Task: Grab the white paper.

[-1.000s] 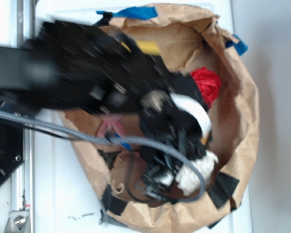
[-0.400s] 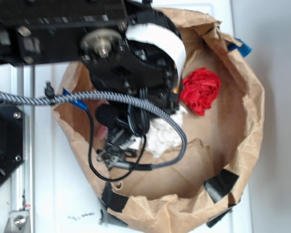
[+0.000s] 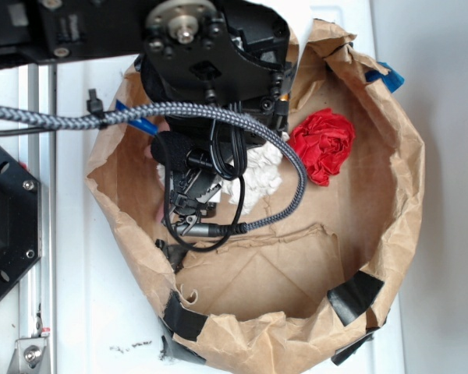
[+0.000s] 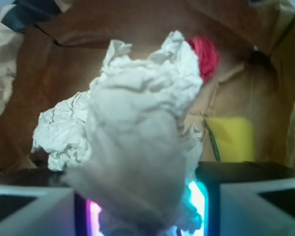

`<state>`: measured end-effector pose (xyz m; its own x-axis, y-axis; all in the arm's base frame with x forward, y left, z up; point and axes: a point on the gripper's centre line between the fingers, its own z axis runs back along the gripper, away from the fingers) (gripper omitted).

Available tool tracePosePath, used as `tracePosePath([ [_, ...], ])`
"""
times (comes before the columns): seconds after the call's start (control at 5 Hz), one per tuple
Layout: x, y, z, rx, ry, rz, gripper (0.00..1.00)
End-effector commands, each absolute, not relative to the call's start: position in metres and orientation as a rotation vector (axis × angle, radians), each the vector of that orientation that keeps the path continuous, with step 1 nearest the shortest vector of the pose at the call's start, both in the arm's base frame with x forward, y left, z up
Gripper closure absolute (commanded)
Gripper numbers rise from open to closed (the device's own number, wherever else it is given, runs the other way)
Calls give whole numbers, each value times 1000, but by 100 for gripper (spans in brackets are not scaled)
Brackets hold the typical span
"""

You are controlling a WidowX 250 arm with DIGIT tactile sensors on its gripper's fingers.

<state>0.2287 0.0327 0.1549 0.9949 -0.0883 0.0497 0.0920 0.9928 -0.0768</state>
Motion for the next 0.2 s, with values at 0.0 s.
tracePosePath([
  [0.0,233,16,162,-38,-81,-102,100],
])
